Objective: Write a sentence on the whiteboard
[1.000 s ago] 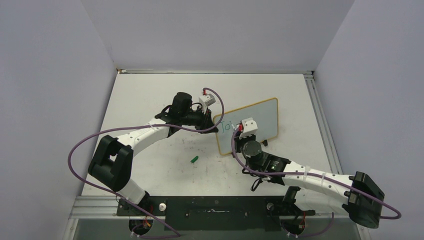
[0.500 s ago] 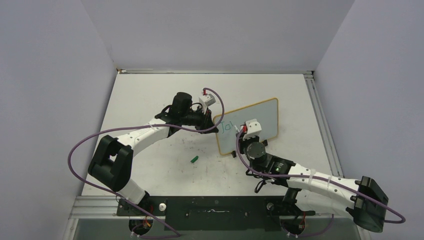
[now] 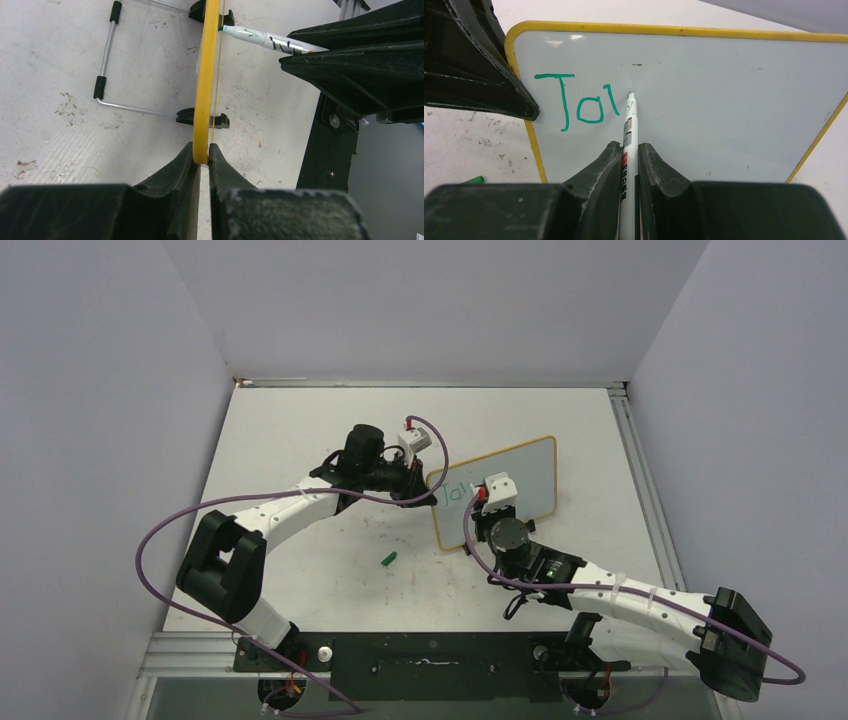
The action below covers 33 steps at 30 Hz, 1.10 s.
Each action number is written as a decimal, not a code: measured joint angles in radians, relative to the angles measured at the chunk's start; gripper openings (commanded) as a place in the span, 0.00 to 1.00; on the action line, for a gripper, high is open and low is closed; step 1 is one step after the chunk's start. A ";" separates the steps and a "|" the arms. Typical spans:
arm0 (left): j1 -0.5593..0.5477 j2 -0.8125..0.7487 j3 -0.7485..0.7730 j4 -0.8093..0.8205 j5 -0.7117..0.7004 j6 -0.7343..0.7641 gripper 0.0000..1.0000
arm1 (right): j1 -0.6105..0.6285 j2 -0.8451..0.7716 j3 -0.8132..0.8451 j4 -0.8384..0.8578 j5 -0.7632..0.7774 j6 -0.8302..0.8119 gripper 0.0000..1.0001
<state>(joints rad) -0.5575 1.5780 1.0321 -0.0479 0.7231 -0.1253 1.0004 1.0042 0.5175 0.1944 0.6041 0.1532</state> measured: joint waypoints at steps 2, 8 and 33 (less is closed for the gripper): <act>0.000 0.000 0.000 0.000 0.000 0.000 0.00 | -0.006 0.000 0.005 0.007 0.000 -0.010 0.05; 0.000 0.000 0.000 0.000 0.000 0.000 0.00 | -0.025 0.000 0.016 0.016 -0.003 -0.024 0.05; 0.000 0.000 0.000 0.000 -0.006 0.000 0.00 | 0.005 0.011 -0.013 0.019 -0.016 0.056 0.05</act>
<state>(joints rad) -0.5575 1.5780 1.0321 -0.0483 0.7174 -0.1249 1.0058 1.0157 0.5041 0.2131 0.5884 0.2096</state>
